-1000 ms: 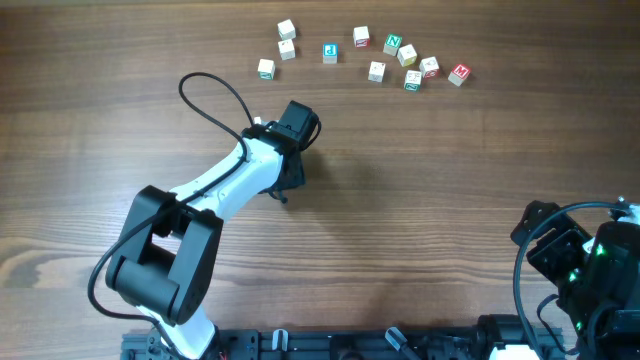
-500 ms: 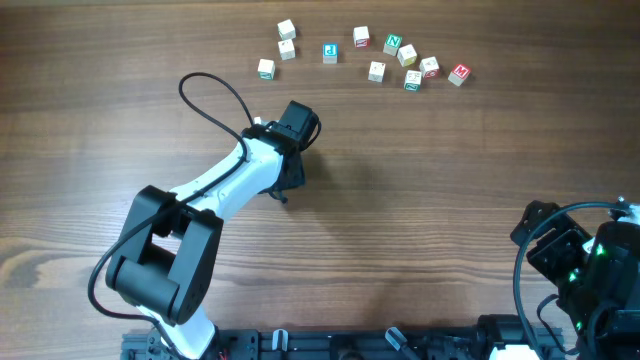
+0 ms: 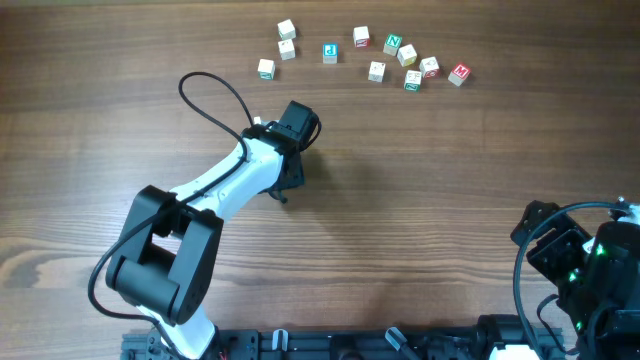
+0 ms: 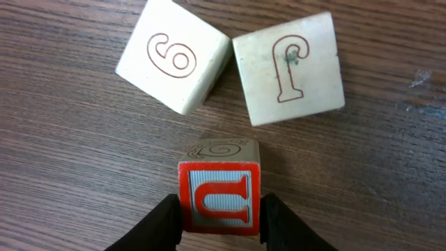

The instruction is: Form a circle

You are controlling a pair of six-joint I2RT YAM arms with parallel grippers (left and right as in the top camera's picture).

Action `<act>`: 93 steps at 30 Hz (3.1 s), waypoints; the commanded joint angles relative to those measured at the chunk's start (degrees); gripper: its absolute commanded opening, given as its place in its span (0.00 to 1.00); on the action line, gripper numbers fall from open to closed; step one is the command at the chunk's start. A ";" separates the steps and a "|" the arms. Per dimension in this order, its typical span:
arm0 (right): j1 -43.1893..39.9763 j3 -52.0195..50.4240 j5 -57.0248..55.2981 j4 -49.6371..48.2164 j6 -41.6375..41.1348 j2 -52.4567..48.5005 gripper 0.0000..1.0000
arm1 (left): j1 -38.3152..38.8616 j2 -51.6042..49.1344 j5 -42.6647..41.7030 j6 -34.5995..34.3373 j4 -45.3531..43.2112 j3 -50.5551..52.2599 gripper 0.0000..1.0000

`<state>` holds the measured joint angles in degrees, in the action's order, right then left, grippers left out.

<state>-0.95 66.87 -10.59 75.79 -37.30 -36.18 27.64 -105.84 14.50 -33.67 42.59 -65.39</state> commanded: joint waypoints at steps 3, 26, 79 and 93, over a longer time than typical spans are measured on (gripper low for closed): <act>0.11 0.04 -0.33 0.11 -0.39 0.31 1.00 | 0.20 0.83 1.62 0.50 -1.03 0.52 0.41; 0.11 0.04 -0.33 0.11 -0.39 0.31 1.00 | -1.29 0.83 1.60 1.38 -2.01 0.52 0.40; 0.11 0.04 -0.35 0.11 -0.39 0.31 1.00 | -2.01 0.83 -2.69 6.27 -3.50 0.52 0.38; 0.11 0.04 -0.33 0.11 -0.39 0.31 1.00 | -2.03 0.83 -2.49 6.25 -2.95 0.52 0.36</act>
<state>-0.95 66.87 -10.59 75.79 -37.30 -36.18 25.45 -105.82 12.27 -28.49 39.22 -65.30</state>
